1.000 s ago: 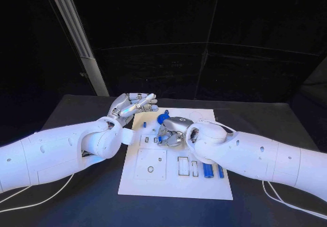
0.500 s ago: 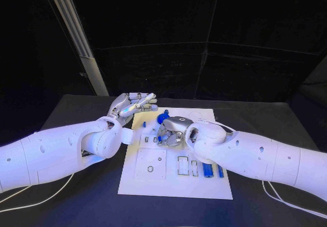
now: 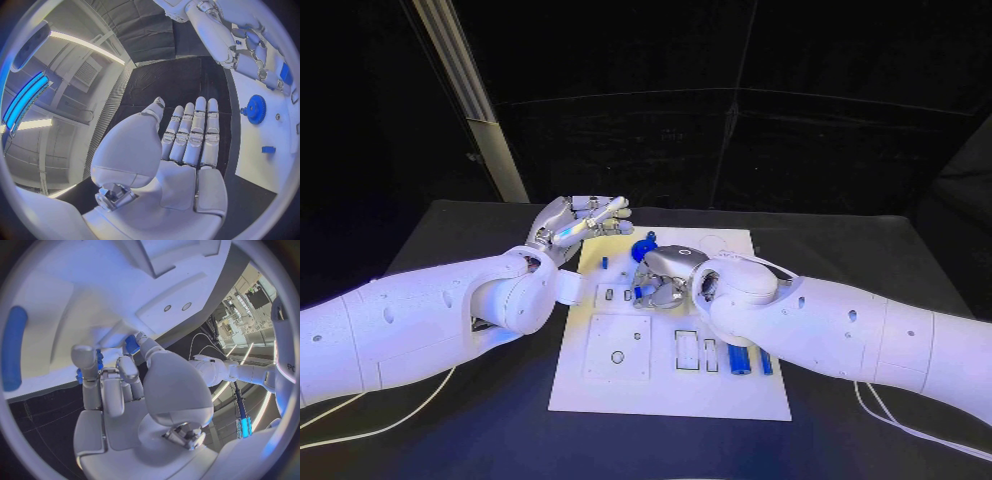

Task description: Assemble the parts on the task board

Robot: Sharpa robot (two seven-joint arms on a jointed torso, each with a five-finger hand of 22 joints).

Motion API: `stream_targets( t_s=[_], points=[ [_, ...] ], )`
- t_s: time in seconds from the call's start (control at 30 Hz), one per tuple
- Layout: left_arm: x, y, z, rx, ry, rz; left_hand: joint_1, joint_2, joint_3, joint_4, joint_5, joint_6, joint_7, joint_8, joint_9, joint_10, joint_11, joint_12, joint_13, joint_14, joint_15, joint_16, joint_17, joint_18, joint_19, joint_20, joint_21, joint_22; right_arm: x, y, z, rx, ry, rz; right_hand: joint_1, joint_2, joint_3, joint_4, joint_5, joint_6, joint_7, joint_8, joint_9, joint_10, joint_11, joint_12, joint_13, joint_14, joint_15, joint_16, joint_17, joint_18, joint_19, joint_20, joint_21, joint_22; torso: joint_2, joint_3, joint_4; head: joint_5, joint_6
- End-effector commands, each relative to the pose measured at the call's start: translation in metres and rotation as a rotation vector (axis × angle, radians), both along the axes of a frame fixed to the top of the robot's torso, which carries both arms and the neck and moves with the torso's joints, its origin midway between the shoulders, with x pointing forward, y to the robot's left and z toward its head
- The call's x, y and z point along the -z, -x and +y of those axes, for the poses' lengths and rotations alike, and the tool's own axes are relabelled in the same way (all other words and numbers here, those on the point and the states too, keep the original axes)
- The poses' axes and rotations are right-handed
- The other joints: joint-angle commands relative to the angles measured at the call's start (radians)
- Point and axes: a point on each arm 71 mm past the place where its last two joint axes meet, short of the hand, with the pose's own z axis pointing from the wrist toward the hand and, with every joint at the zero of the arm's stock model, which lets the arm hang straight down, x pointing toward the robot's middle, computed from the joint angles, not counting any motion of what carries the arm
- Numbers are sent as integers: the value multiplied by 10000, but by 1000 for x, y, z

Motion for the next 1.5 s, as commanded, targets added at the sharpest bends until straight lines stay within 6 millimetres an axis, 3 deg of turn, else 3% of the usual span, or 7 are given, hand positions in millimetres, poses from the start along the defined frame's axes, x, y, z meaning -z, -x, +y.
stream_targets(
  t_s=[0.03,0.97,1.23,1.3,1.33,1.4,1.5],
  points=[
    [-1,0,-1,136,73,-63,-24,111,-15,-59,32,23,17,-60,-5,38,44,-54,-4,56,0,-49,12,147,64,0,-26,-12,8,0,-5,243,461,208,7,-98,-72,20,32,-56,-8,-43,-8,-110,4,-78,-41,871,75,-38,1915,-90,-65,16,-66,-20,2,2,2,0,0],
    [0,-2,1,95,19,-28,-22,123,-15,-78,33,51,-7,-78,-2,77,28,-72,1,116,-16,-53,31,153,103,-7,-30,-27,-11,7,-9,-206,-1917,-976,-385,-556,-1131,739,213,-736,157,-214,-101,-806,171,-642,-828,827,216,-139,1738,-44,-183,149,-282,-352,-7,9,-6,5,-1],
    [3,-5,8,335,-915,209,-248,93,-132,33,52,757,-485,19,50,1660,-595,357,246,3056,-924,1486,1174,125,2239,-930,1154,442,-27,15,-33,-1353,-3791,129,-13,-241,-1446,949,277,-1015,227,-203,-80,-1164,235,-870,-1152,533,266,-747,685,175,-886,208,-1114,-1733,-45,0,-8,47,24],
    [4,-7,10,623,-1436,402,-422,-12,-271,151,62,985,-688,61,77,2244,-885,554,397,4268,-1263,2503,1870,131,3175,-1266,1828,765,-34,14,-44,-1343,-4160,727,220,-172,-1543,910,355,-929,194,-77,-56,-1579,205,-1286,-1633,278,236,-1314,-178,361,-1472,191,-1867,-2926,-56,13,-30,66,18],
    [3,-8,11,785,-1770,485,-506,-24,-334,219,44,1098,-797,83,95,2604,-1011,715,513,4685,-1417,3704,3018,137,3527,-1384,2137,924,-37,13,-50,-1300,-4331,1048,297,-136,-1588,904,382,-924,184,-37,-55,-1678,191,-1405,-1772,222,221,-1484,-397,387,-1575,181,-2061,-3165,-55,10,-35,75,23],
    [3,-11,14,1245,-2751,842,-667,-75,-551,366,42,1412,-1016,151,168,3306,-1351,1187,956,4960,-1673,8177,7631,121,4162,-1713,3006,1423,-47,9,-67,-1072,-4846,1832,459,-26,-1675,886,350,-897,157,58,-52,-1843,164,-1662,-2080,81,188,-1948,-992,383,-1579,157,-2285,-3310,-95,12,-49,103,44],
    [4,-14,15,1995,-4169,1554,-965,-163,-925,610,41,1659,-1291,291,290,3830,-1502,2010,1678,5175,-1861,11562,11406,-67,4767,-1920,4755,3180,-59,3,-89,-627,-5579,2597,728,156,-1738,825,293,-792,121,209,-46,-2700,110,-2915,-3422,-585,165,-3680,-3058,385,-1786,131,-2871,-3654,-142,33,-89,155,22]
  ],
)
